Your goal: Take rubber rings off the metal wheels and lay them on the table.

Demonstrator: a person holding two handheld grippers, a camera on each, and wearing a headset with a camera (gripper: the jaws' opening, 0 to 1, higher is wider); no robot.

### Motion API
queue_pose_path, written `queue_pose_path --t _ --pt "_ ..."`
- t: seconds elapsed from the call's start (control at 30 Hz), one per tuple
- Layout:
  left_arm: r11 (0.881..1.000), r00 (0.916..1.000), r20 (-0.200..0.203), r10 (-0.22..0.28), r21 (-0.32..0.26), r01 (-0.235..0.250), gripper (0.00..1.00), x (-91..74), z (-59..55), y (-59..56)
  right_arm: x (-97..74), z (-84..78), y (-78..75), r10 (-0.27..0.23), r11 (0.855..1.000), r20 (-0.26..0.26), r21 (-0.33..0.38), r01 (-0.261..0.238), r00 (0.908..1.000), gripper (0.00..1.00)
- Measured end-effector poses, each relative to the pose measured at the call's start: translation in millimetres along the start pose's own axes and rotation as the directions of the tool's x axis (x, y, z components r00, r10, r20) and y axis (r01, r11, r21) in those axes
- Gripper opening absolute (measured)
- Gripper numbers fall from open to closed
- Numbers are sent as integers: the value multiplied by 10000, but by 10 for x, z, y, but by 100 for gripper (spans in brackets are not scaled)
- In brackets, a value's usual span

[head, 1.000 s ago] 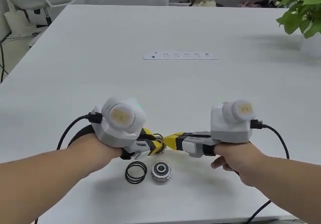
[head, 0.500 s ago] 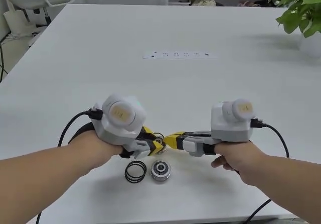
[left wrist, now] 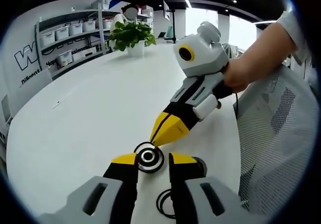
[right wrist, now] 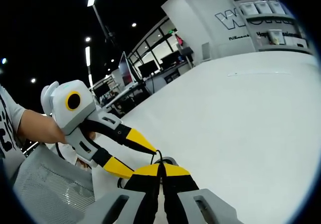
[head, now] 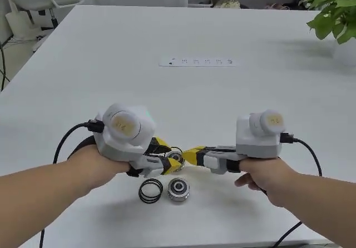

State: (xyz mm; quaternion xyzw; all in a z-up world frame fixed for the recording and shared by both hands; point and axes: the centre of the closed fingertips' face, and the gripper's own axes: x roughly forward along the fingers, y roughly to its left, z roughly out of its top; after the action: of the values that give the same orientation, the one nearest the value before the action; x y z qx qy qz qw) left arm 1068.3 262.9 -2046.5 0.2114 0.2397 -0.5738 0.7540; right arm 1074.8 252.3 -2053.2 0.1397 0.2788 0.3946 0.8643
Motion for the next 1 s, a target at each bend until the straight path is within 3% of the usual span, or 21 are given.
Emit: queue_pose_path --t 0.47,1.0 --pt "10000 9974 714 50 -61 -46 33 -255 79 -2 -14 54 91 230 9997 211 117 -233 9995 0" --pt "10000 9924 1234 -7 -76 16 46 -572 115 -132 -7 82 213 540 9984 290 150 -544 9981 0"
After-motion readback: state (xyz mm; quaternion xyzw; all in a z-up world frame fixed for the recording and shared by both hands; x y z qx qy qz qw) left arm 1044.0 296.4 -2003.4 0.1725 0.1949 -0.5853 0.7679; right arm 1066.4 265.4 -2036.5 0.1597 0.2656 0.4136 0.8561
